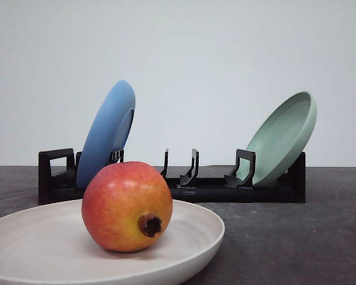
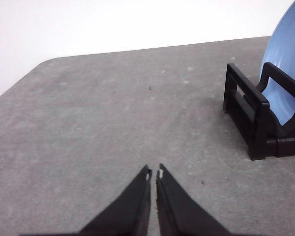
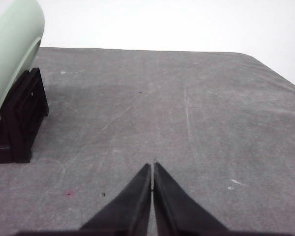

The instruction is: Place pomegranate in white plate

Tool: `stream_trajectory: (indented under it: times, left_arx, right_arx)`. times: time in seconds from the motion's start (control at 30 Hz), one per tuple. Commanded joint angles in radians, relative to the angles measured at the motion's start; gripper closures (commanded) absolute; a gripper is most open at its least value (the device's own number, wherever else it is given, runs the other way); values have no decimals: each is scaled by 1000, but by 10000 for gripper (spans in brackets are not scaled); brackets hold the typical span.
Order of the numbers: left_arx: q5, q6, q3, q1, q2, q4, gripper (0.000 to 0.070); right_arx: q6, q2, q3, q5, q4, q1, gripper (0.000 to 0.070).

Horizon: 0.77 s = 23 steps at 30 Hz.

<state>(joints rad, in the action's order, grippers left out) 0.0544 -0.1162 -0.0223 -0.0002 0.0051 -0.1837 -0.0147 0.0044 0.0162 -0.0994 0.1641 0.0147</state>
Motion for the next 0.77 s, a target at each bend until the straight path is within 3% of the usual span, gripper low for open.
stream_trajectory:
  times: [0.0,0.73]
  left_arx:
    - [1,-10,11,2,-2,-3,700]
    - [1,-10,11,2,-2,-3,700]
  right_arx:
    - [-8,-1,-5,1,-6,1,699]
    - [-8,-1,-5,1,-6,1,699]
